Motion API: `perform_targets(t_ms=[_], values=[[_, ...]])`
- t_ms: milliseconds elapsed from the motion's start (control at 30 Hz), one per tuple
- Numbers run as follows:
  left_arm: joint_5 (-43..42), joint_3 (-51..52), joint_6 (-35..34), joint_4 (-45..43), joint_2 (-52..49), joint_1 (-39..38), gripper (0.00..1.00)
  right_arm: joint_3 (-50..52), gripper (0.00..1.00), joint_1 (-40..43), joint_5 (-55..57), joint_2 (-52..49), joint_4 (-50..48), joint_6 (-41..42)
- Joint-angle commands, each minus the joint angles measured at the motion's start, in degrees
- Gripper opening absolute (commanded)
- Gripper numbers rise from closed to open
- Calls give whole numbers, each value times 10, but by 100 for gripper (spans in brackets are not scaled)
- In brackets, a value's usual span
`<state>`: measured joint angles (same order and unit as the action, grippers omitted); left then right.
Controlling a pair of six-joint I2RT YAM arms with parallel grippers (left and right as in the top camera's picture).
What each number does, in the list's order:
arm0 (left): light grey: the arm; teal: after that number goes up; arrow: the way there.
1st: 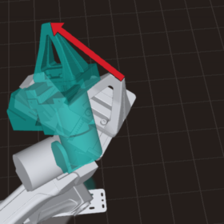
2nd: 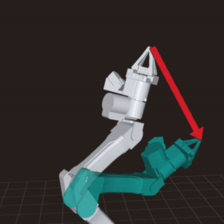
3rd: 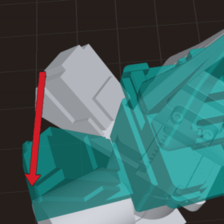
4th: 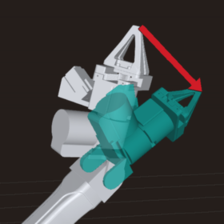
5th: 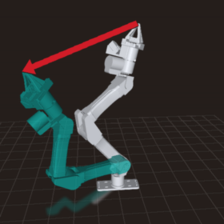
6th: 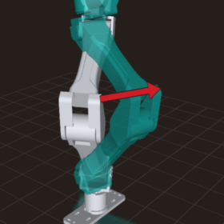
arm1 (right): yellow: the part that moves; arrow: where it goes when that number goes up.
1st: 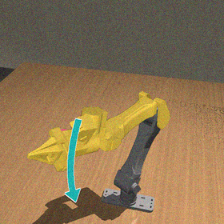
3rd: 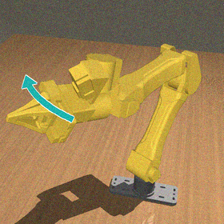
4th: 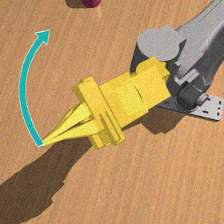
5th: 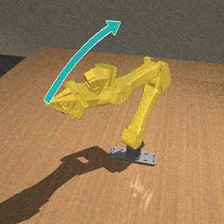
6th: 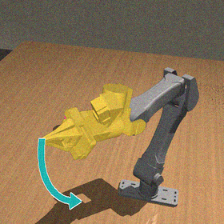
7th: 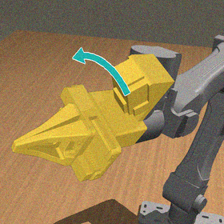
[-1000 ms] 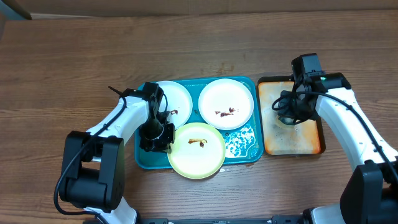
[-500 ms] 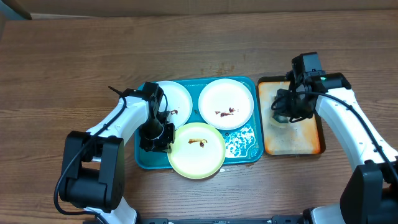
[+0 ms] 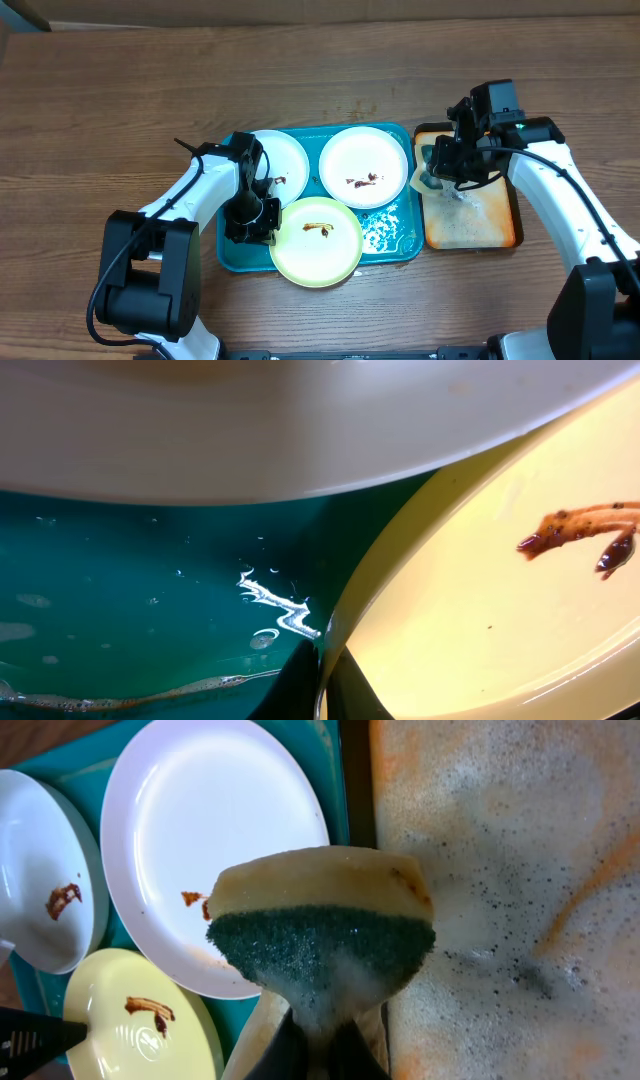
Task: Clean dirty plates on tray and stack at the side
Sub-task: 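Lift the sponge out of the soapy water with the right gripper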
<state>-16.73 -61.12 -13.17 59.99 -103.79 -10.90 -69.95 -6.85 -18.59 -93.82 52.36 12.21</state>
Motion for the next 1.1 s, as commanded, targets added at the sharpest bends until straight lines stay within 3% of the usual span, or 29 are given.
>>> perform_targets(t_ms=[0,433,867,1067], values=[[6,-10,2,1,-10,-4,7,-5,4,21,-11,5,-9,-2],[6,-10,2,2,-10,-6,8,-5,4,138,-195,5,-22,-24],[6,-10,2,1,-10,-12,9,-5,4,143,-193,5,-21,-39],[6,-10,2,-3,-10,-15,8,-5,4,135,-94,5,0,-52]])
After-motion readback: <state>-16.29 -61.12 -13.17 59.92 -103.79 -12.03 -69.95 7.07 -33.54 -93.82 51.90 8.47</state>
